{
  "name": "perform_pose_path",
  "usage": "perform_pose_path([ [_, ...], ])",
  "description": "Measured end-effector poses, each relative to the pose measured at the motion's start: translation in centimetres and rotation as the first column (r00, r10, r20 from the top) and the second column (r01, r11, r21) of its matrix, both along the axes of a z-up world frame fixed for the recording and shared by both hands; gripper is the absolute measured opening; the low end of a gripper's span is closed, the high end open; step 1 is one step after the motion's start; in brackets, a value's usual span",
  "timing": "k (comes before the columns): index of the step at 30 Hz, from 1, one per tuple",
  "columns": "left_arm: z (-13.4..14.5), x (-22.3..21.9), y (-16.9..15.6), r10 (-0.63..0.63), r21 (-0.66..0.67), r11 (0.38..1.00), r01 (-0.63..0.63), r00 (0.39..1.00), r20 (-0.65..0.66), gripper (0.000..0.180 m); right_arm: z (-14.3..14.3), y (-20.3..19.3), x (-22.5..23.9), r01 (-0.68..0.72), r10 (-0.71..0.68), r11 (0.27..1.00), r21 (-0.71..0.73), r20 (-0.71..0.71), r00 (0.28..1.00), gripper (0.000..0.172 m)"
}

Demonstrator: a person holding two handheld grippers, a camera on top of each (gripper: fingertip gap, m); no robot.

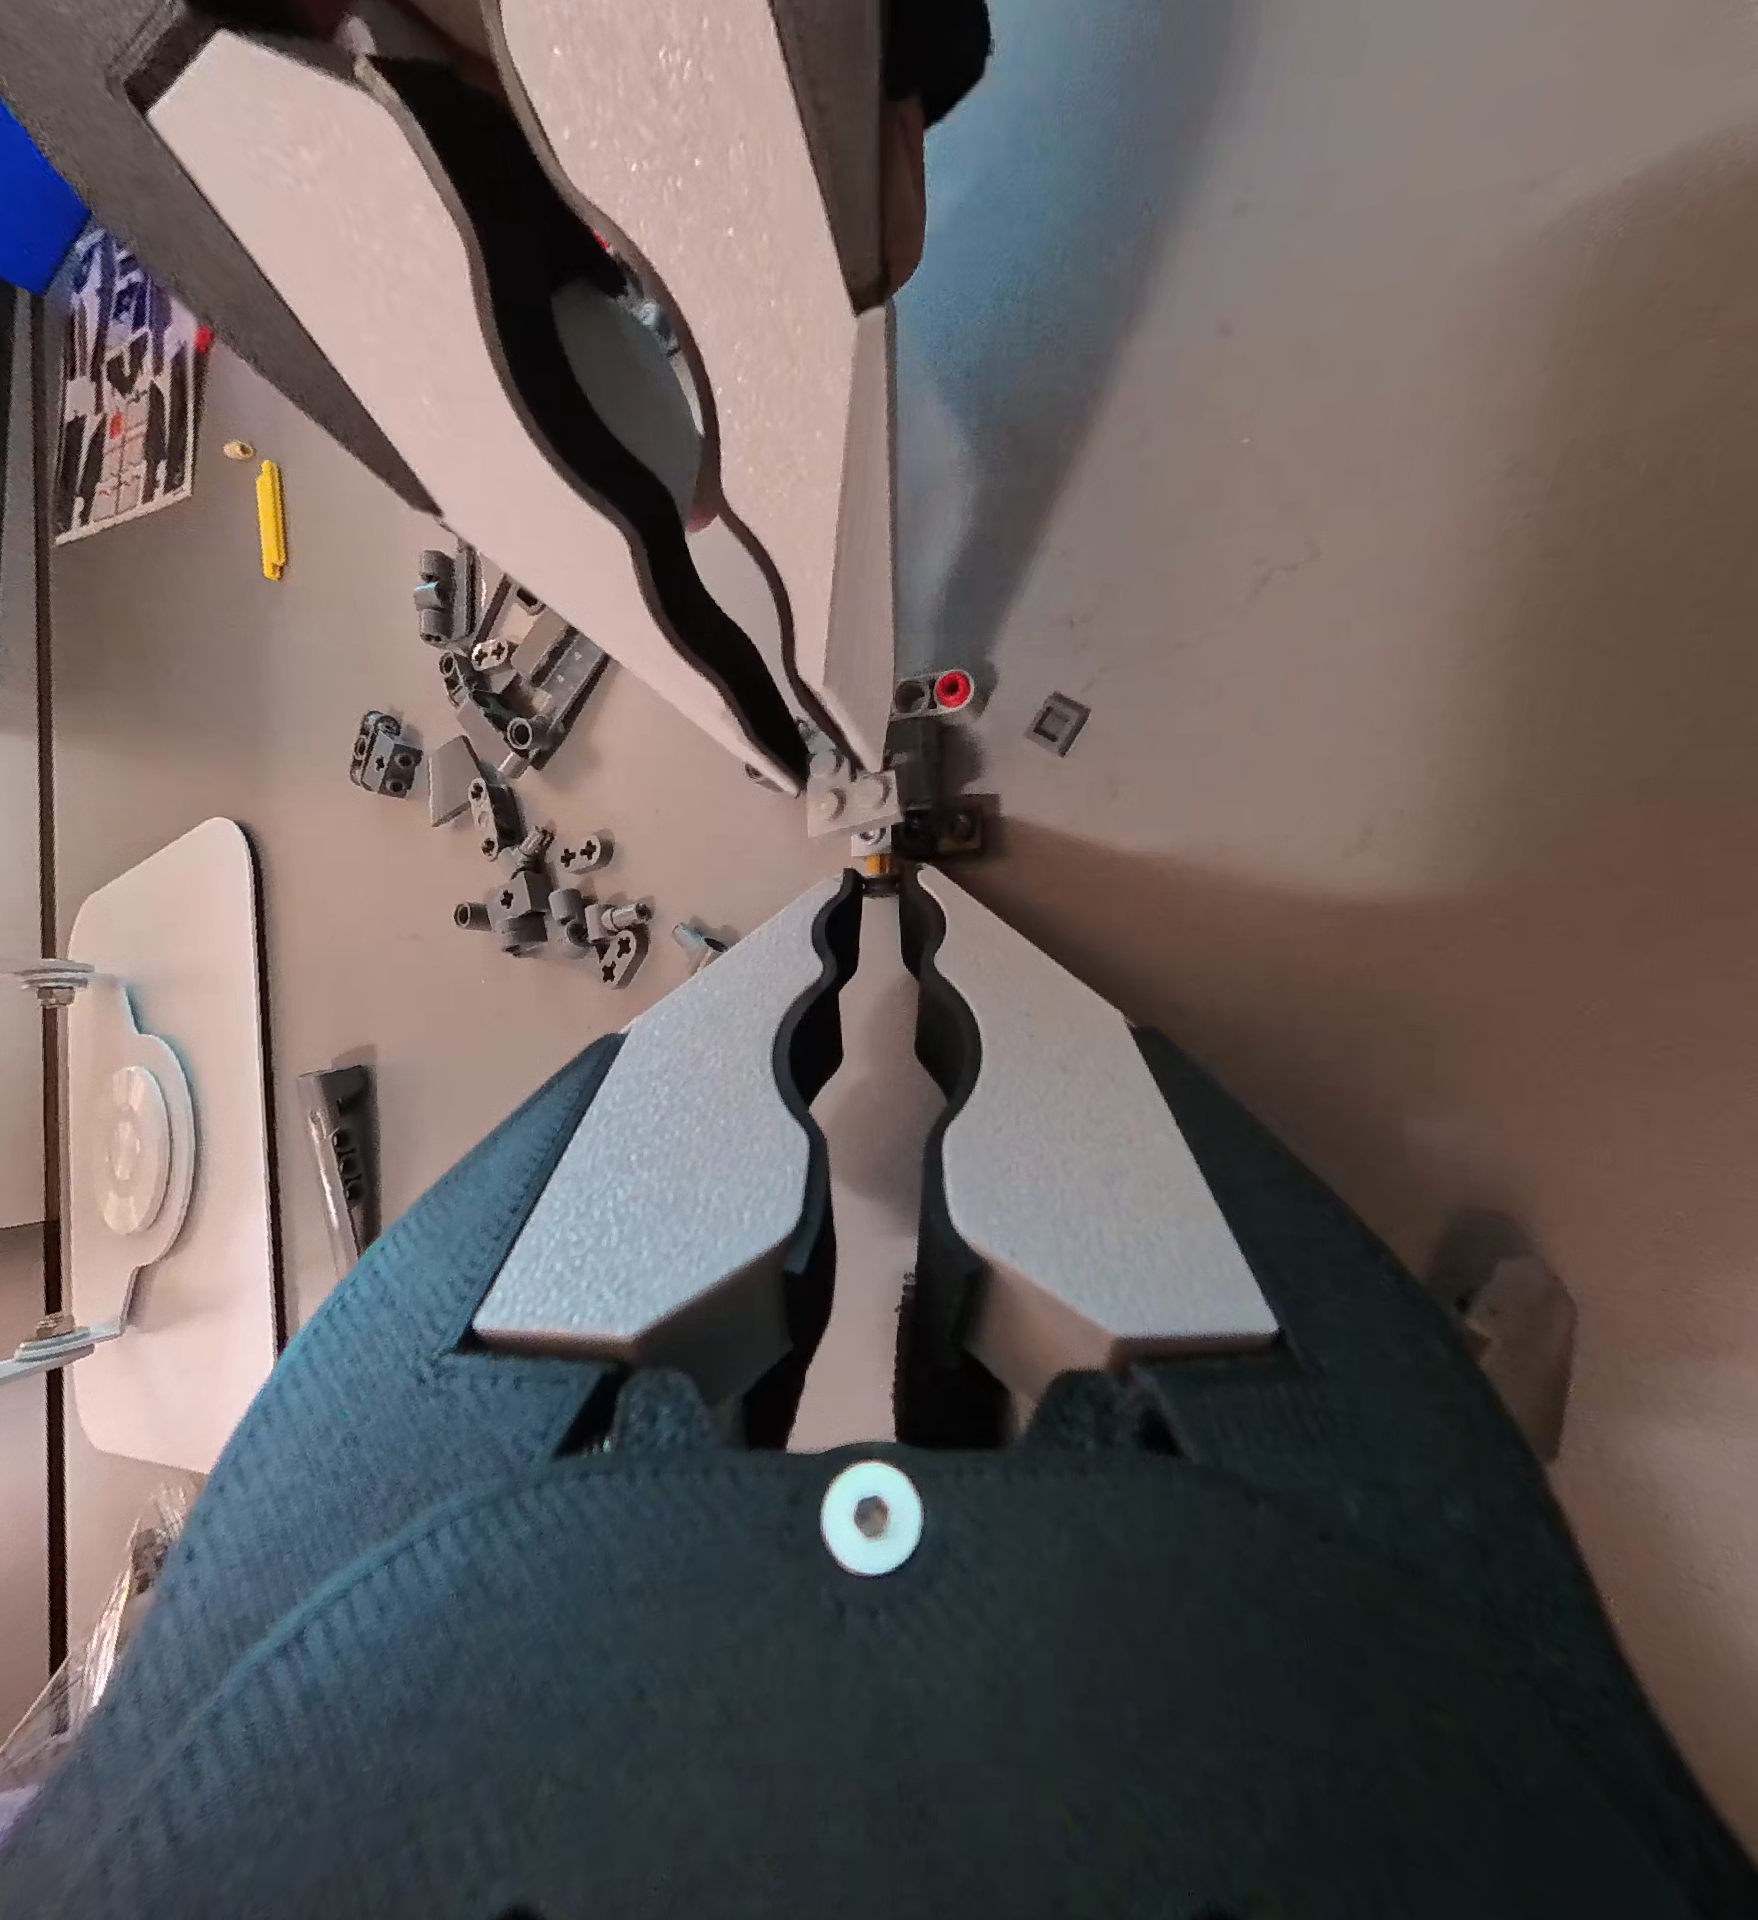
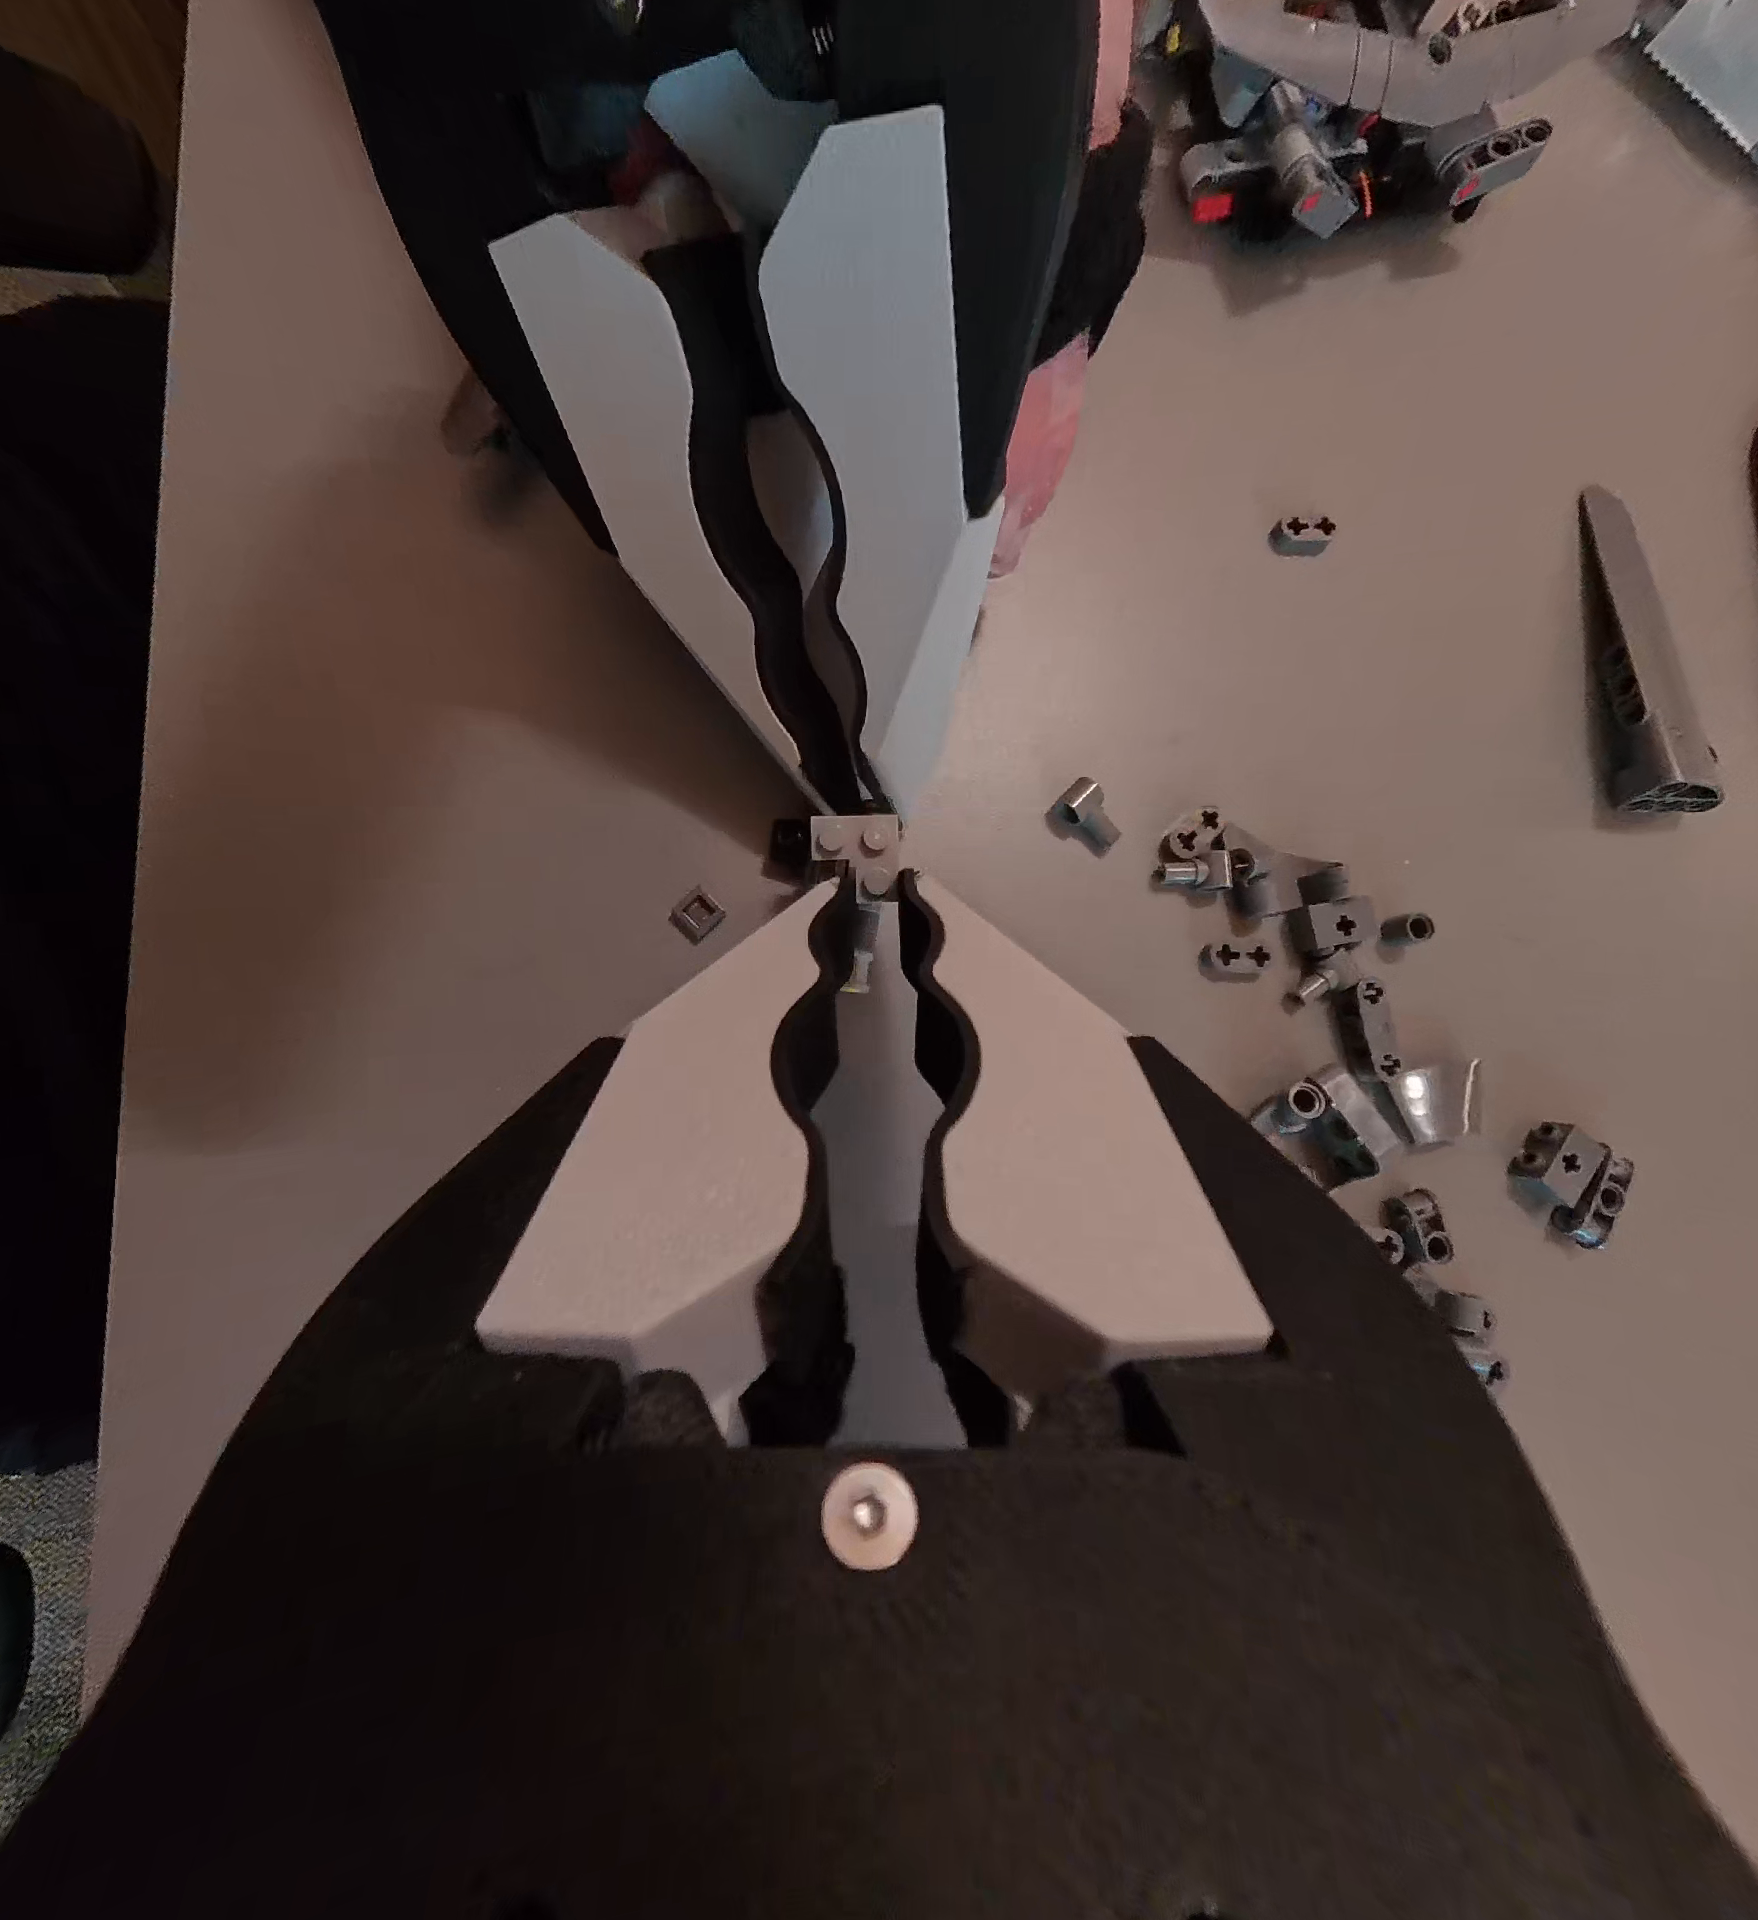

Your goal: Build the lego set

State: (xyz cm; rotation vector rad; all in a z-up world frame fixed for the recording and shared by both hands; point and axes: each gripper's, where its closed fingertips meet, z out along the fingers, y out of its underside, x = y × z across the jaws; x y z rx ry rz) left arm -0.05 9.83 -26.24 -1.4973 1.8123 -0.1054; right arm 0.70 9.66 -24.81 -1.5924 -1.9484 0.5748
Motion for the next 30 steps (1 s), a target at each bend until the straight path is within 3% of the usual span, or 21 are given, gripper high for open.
perform_pose_path([
  [12, 0.0, 0.0, -0.1, -0.008, 0.008, 1.0, 0.008, 1.0, -0.006, 0.005, -0.5, 0.2, 0.1, 0.014, -0.015, 1.0, 0.011, 0.117, 0.993, 0.006],
  [19, 0.0, 0.0, 0.0, -0.009, 0.017, 1.0, 0.009, 1.0, -0.006, 0.005, -0.3, 0.1, 0.5, -0.013, 0.016, 1.0, -0.027, 0.117, 0.993, 0.001],
  [30, 0.0, -0.5, -0.2, -0.008, -0.005, 1.0, 0.008, 0.999, -0.031, 0.005, -1.5, 3.1, 0.5, 0.128, -0.126, 0.991, -0.026, 0.089, 0.988, 0.021],
])
